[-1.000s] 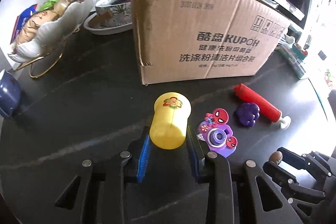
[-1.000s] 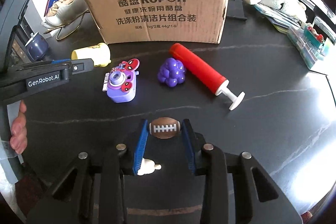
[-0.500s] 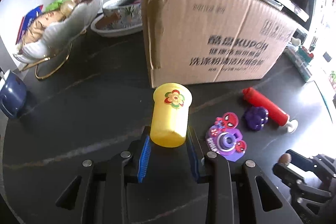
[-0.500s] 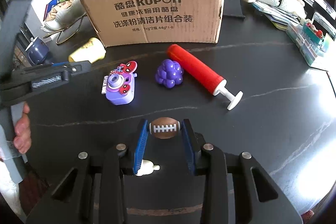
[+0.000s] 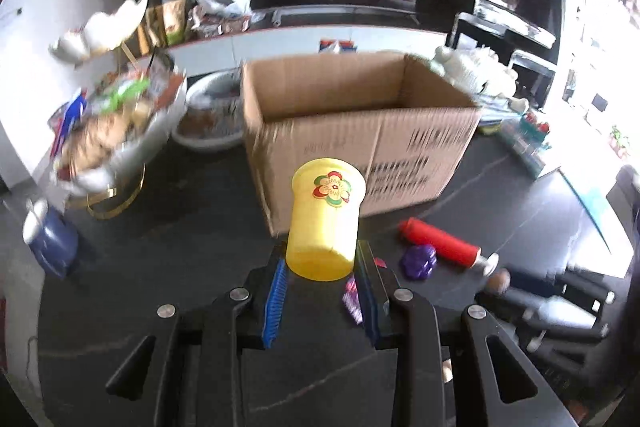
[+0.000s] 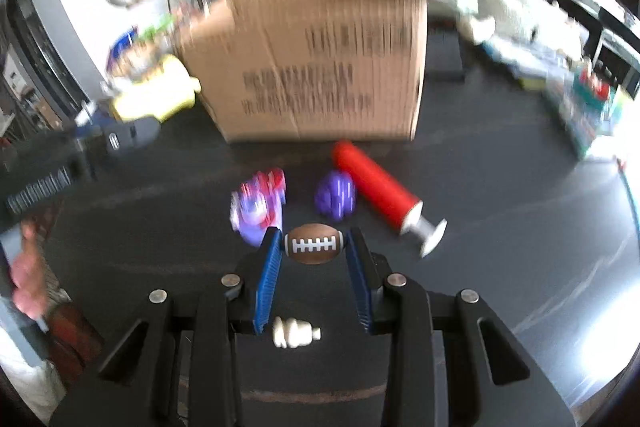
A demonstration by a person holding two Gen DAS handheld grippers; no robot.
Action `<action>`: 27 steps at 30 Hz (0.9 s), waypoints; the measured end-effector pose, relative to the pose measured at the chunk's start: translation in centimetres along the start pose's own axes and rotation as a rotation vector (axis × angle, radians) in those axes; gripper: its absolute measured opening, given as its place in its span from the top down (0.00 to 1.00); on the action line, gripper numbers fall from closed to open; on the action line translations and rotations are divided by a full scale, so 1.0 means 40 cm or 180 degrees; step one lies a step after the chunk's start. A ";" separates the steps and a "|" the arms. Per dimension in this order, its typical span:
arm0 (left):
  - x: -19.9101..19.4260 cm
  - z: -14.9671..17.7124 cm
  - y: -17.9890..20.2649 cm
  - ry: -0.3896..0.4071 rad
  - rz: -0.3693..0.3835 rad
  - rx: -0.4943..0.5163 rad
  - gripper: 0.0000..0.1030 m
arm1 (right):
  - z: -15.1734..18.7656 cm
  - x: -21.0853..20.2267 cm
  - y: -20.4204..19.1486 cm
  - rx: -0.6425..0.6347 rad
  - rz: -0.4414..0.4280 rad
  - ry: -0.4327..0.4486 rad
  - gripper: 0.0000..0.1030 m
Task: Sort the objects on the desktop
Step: 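Lift the yellow cup with left tool while right tool carries football over box, then open the left tool over the box while the right tool releases the football inside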
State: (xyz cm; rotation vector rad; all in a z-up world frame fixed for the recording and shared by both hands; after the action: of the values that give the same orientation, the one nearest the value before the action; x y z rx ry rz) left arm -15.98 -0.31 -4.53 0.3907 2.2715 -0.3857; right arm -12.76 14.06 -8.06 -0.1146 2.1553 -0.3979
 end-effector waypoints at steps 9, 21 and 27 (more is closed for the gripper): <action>0.048 -0.175 -0.057 -0.0101 0.0035 -0.0084 0.72 | -0.321 -0.048 -0.096 -0.0197 -0.0003 0.0297 0.71; 0.156 -0.256 -0.075 -0.0349 -0.0081 -0.0067 0.71 | -0.438 0.125 -0.109 -0.0152 0.0129 -0.0166 0.71; 0.197 -0.247 -0.065 -0.0529 0.0128 -0.0102 0.53 | -0.439 0.164 -0.096 0.0023 0.0046 -0.0423 0.70</action>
State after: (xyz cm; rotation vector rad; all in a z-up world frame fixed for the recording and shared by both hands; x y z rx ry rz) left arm -28.55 2.42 -3.65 0.3733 2.1025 -0.3476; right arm -31.09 13.16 -2.61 -0.1182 2.0224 -0.3793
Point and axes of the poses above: each gripper's, at about its wrist camera, not at the fingertips, and x roughly the way its jaws point, y to its right, z to its underside, the point moved 8 cm from there along x, roughly the way its jaws point, and after that the axes turned 15 degrees about x, right-handed, at the moved point
